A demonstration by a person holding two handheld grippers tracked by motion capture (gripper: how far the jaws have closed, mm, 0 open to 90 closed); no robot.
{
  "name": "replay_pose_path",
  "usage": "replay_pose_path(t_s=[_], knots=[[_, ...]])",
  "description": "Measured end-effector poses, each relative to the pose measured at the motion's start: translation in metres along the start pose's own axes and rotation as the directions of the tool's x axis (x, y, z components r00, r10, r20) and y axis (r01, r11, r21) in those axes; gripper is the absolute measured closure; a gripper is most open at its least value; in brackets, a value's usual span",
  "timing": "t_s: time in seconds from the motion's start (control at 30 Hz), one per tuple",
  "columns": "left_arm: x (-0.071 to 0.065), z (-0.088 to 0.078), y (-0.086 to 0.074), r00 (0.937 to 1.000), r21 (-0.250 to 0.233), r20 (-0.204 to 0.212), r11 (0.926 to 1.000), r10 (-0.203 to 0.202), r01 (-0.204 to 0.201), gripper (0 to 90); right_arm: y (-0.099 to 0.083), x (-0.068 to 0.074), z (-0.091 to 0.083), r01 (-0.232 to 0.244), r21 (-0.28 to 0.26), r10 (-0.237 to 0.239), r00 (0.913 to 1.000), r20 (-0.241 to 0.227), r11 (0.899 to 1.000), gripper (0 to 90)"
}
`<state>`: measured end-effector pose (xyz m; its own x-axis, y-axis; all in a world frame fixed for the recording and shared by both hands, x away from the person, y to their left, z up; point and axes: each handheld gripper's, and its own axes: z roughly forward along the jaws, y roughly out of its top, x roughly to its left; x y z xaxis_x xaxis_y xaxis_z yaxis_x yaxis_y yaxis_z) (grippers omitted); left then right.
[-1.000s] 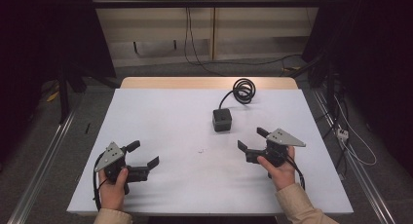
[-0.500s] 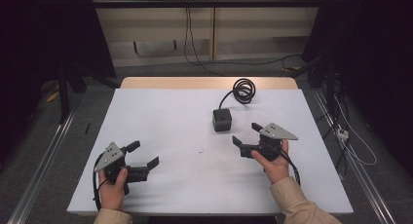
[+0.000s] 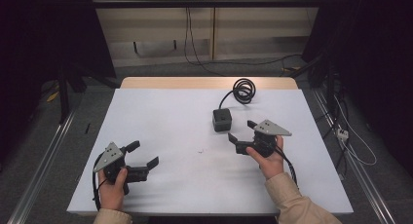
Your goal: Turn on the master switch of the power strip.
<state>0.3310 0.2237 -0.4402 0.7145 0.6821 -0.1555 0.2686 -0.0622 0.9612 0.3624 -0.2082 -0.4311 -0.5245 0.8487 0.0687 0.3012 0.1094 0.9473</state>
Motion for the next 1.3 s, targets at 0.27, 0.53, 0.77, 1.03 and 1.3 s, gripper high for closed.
replay_pose_path(t_s=[0.27, 0.53, 0.77, 1.03, 1.3], knots=[[0.0, 0.0, 0.0, 1.0, -0.002, -0.001, 1.0, -0.002, 0.002, 2.7, 0.0, -0.005, 0.004, -0.016, 0.005, 0.016, 0.9998, 0.011, 1.0, 11.4], [0.0, 0.0, 0.0, 1.0, 0.001, 0.003, 1.0, -0.001, 0.001, 2.7, 0.004, -0.006, 0.01, -0.018, 0.004, 0.018, 0.9996, 0.024, 1.0, 13.0], [0.0, 0.0, -0.001, 1.0, 0.001, 0.002, 1.0, -0.004, 0.004, 2.7, 0.009, -0.004, 0.014, -0.003, 0.007, 0.003, 0.9999, 0.014, 1.0, 14.3], [0.0, 0.0, 0.0, 1.0, 0.0, 0.0, 1.0, -0.006, 0.006, 2.7, 0.015, 0.0, 0.019, 0.014, 0.006, -0.014, 0.9999, -0.001, 1.0, 15.4], [0.0, 0.0, 0.0, 1.0, -0.001, 0.0, 1.0, -0.006, 0.006, 2.7, 0.019, -0.001, 0.026, 0.019, 0.017, -0.019, 0.9998, -0.004, 1.0, 16.3]])
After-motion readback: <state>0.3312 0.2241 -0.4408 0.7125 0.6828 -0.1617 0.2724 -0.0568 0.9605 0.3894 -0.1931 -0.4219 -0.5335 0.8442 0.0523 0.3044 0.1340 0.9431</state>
